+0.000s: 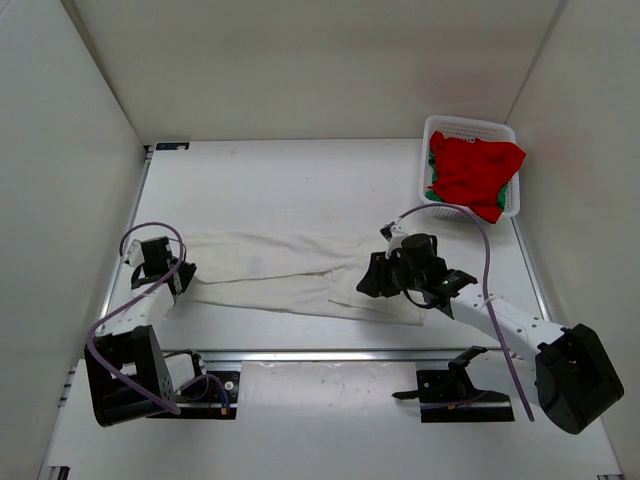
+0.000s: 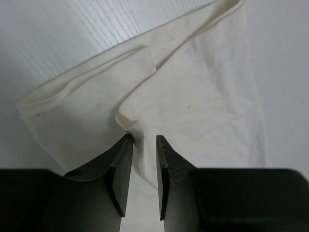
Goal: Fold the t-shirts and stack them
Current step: Fold the other side of the tshirt into a rectangle
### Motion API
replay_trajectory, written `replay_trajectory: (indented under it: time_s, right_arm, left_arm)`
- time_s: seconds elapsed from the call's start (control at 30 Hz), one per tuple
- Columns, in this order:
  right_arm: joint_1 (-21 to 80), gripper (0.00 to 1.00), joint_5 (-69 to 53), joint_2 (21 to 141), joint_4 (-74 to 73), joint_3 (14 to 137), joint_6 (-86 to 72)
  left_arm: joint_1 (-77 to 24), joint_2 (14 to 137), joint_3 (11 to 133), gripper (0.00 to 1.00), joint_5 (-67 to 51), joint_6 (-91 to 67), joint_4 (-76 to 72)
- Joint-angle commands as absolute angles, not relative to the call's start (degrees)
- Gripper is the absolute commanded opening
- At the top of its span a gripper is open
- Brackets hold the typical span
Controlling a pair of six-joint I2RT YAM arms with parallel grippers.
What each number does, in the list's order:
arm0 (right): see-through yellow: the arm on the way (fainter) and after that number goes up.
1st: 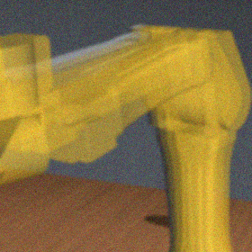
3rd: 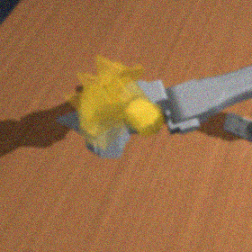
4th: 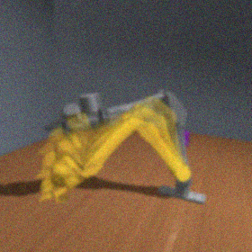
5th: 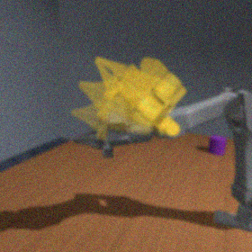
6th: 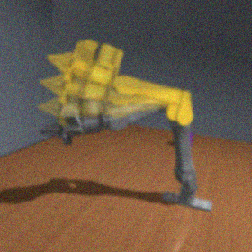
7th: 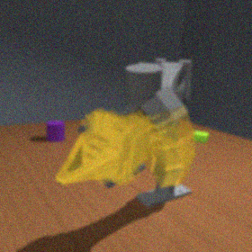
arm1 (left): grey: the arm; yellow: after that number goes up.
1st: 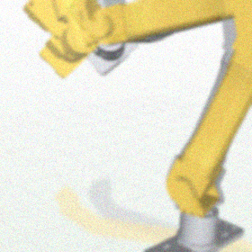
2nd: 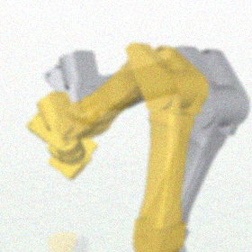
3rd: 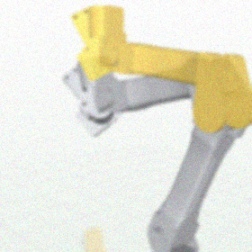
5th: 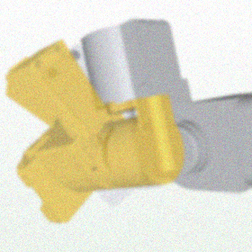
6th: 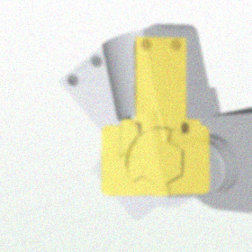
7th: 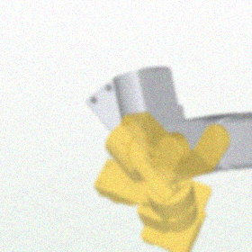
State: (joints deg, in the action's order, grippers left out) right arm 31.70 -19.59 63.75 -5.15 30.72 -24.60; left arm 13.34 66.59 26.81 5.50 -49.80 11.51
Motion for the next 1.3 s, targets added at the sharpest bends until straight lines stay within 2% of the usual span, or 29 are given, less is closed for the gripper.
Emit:
replay_trajectory:
  time_s: [0.0, 0.07, 0.23, 0.33, 0.4, 0.53, 0.63, 0.73, 0.8, 0.9, 1.07, 1.27]
  right_arm:
    - [31.2, 0.33, -20.48, 61.97, -4.31, 30.41, -25.22]
    - [30.59, 0.32, -20.13, 61.61, -4.92, 30.32, -25.23]
    - [29.36, 0.32, -20.92, 60.82, -4.4, 29.79, -25.58]
    - [29.18, 0.32, -20.66, 60.47, -5.01, 29.45, -25.31]
    - [29.35, 0.32, -20.13, 60.47, -5.1, 29.53, -25.84]
    - [28.83, 0.32, -20.48, 61.34, -4.92, 29.18, -25.49]
    - [28.48, 0.33, -20.65, 61.7, -5.36, 29.62, -25.84]
    - [28.3, 0.32, -20.4, 62.4, -4.83, 29.36, -25.67]
    - [28.21, 0.33, -20.3, 62.4, -4.83, 29.53, -26.45]
    - [28.13, 0.33, -20.3, 62.14, -5.01, 29.01, -25.93]
    - [28.39, 0.33, -20.48, 63.19, -4.75, 28.91, -25.58]
    - [29.88, 0.36, -18.37, 62.5, -7.2, 29.01, -25.49]
  left_arm:
    - [13.54, 66.09, 26.02, 0.37, 6.59, -48.69, 10.9]
    - [13.71, 65.66, 24.79, 0.38, 6.42, -48.87, 10.99]
    - [13.27, 65.04, 22.77, 0.33, 6.33, -49.13, 9.93]
    - [13.71, 66.27, 23.28, 0.09, 6.5, -49.48, 8.18]
    - [13.02, 68.81, 26.96, 0.01, 6.42, -49.13, 7.91]
    - [9.41, 75.39, 38.56, 0.0, 5.88, -49.92, 8.26]
    - [6.95, 81.63, 54.7, 0.0, 5.02, -49.39, 9.57]
    - [5.8, 85.68, 64.22, 0.0, 2.55, -49.48, 10.02]
    - [5.45, 86.13, 66.43, 0.0, 2.29, -48.44, 10.72]
    - [7.55, 83.33, 63.21, 0.0, 1.5, -46.32, 9.67]
    - [12.48, 77.88, 47.94, 0.0, -0.87, -43.42, 5.54]
    - [13.62, 78.13, 39.38, 0.05, -0.18, -44.74, 0.7]
